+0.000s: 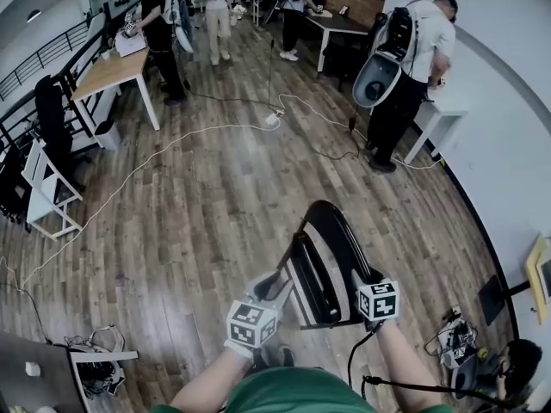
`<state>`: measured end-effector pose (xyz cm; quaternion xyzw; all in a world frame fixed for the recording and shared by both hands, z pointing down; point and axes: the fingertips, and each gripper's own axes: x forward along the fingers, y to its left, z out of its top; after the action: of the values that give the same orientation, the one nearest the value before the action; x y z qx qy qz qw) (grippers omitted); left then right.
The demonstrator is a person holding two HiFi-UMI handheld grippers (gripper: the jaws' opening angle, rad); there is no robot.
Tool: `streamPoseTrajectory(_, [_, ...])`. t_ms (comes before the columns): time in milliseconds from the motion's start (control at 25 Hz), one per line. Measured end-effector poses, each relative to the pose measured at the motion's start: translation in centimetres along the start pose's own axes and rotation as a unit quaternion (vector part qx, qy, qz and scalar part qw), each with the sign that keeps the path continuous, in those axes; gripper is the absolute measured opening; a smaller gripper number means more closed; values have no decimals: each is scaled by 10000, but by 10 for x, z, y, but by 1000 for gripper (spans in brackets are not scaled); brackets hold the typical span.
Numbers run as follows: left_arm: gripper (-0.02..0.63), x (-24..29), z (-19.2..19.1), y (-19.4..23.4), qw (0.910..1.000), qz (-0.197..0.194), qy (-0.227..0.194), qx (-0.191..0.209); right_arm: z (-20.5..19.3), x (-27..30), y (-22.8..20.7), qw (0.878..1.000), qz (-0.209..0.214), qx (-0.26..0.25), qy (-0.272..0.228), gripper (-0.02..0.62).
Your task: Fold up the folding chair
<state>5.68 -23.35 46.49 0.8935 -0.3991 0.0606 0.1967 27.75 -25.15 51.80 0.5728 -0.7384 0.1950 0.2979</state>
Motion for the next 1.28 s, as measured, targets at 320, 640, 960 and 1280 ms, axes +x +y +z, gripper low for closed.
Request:
streamPoseTrajectory(320, [38,-30,31,17,9957,686,-419,471,-4,-4,-1,10000,-68,-19,19,141])
streamPoseTrajectory(640, [34,-40,31,24,9923,915,-521,658,-6,-4,-6,10000,-77,15,38,143])
streamPoseTrajectory(960, [34,-45,13,28,9931,997,-348,518,-2,-4,-7,10000,-60,22,44,143])
streamPoseTrajectory(1280, [34,-46,2,30,9935,1024,-284,398,-4,-2,-9,9999,-94,7,53,143])
